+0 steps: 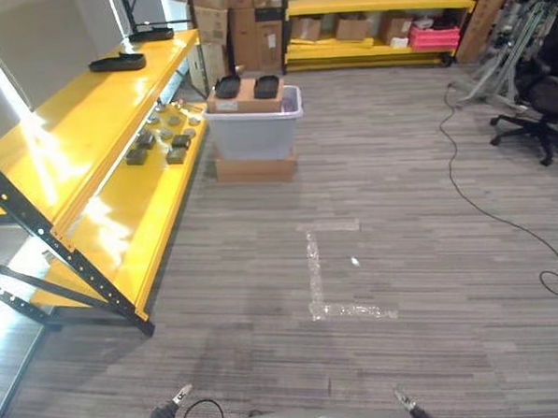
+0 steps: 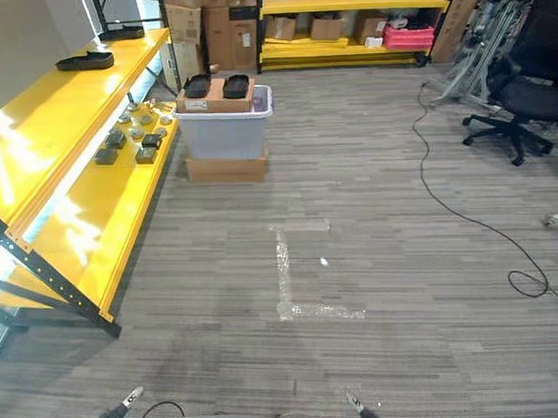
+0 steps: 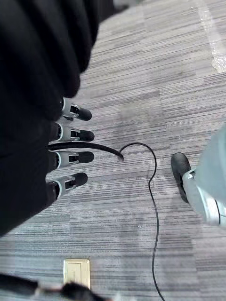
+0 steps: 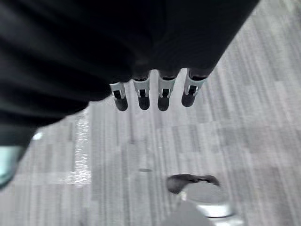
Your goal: Move parts from the plastic box to the shelf.
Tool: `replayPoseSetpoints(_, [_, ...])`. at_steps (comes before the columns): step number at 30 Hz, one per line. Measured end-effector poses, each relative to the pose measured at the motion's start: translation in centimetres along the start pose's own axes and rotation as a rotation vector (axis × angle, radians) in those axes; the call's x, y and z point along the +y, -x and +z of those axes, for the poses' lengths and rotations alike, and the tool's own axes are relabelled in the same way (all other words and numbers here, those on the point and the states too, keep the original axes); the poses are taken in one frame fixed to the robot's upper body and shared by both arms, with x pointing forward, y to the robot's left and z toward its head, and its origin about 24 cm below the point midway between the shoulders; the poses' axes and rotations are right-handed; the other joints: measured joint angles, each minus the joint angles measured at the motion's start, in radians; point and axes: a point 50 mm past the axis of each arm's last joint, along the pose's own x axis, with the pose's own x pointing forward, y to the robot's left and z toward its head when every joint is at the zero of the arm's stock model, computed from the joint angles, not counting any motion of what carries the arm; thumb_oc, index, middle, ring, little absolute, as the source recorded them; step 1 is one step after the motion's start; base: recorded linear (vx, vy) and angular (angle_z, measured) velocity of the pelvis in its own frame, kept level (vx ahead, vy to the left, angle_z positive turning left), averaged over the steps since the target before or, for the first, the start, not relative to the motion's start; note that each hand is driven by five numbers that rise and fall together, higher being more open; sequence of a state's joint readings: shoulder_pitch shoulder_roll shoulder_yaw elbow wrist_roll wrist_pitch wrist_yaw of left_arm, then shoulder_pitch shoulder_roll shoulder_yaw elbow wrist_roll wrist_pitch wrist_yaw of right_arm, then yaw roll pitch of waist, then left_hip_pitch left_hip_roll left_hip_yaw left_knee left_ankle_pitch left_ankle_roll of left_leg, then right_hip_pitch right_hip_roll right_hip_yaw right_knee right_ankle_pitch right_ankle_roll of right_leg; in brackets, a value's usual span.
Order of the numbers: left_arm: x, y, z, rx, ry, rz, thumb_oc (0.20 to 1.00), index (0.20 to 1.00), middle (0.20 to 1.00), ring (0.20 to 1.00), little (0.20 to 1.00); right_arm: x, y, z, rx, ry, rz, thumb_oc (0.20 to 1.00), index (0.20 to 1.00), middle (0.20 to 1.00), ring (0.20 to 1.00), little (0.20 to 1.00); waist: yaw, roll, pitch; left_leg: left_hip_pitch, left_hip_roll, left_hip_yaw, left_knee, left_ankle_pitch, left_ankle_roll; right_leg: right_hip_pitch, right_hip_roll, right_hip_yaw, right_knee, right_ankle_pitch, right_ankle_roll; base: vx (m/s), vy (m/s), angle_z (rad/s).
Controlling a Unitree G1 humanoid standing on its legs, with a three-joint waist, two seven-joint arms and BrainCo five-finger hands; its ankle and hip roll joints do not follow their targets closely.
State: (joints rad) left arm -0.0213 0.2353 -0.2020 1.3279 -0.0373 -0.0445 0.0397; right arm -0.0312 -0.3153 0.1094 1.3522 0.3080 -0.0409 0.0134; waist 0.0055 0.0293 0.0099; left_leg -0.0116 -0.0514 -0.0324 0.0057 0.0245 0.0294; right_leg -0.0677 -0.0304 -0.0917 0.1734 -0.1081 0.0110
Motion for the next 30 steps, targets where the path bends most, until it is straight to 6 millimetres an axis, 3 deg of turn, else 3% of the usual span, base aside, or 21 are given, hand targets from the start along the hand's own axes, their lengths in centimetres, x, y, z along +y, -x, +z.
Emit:
replayPoseSetpoints(2, [-0.2, 0.0, 0.0, -0.002, -0.013, -0.007, 1.000, 1.000, 1.000, 1.000, 1.000, 0.3, -0.1, 1.0, -0.025, -0.006, 0.007, 1.000, 1.000, 1.000, 1.000, 1.000, 0.002, 0.013, 0.002, 0.008, 0.001, -0.001, -0.015, 0.010, 0.002, 0.008, 0.001, -0.003, -0.014, 0.009, -0.002, 0.00, 0.000, 0.00])
replayPoseSetpoints(6, [-0.5, 0.0, -0.1, 0.002, -0.032, -0.019, 1.000, 1.000, 1.000, 1.000, 1.000, 0.3, -0.1, 0.9, -0.020, -0.035, 0.029, 1.000, 1.000, 1.000, 1.000, 1.000, 0.004, 0.036, 0.015, 0.039, 0.003, -0.007, -0.027, 0.014, 0.003, 0.067, 0.005, -0.009, -0.085, 0.028, 0.000, 0.00, 0.006, 0.03])
replayPoseSetpoints(13, [-0.8, -0.1, 0.9, -0.035, -0.029, -0.023, 1.000, 1.000, 1.000, 1.000, 1.000, 0.6, -0.1, 0.7, -0.015, -0.032, 0.038, 1.000, 1.000, 1.000, 1.000, 1.000, -0.004, 0.041, 0.030, 0.077, 0.003, -0.026, -0.059, 0.014, 0.002, 0.172, 0.015, -0.008, -0.261, 0.117, 0.012, 0.00, 0.004, -0.02])
replayPoseSetpoints(30, [-1.1, -0.1, 2.9, -0.116, -0.086, -0.014, 1.000, 1.000, 1.000, 1.000, 1.000, 1.4, -0.2, 2.4, -0.085, 0.244, 0.029, 1.000, 1.000, 1.000, 1.000, 1.000, -0.006, 0.041, 0.065, 0.091, 0.004, -0.026, -0.080, 0.018, -0.003, 0.173, 0.016, -0.004, -0.263, 0.123, 0.009, -0.01, 0.002, 0.00])
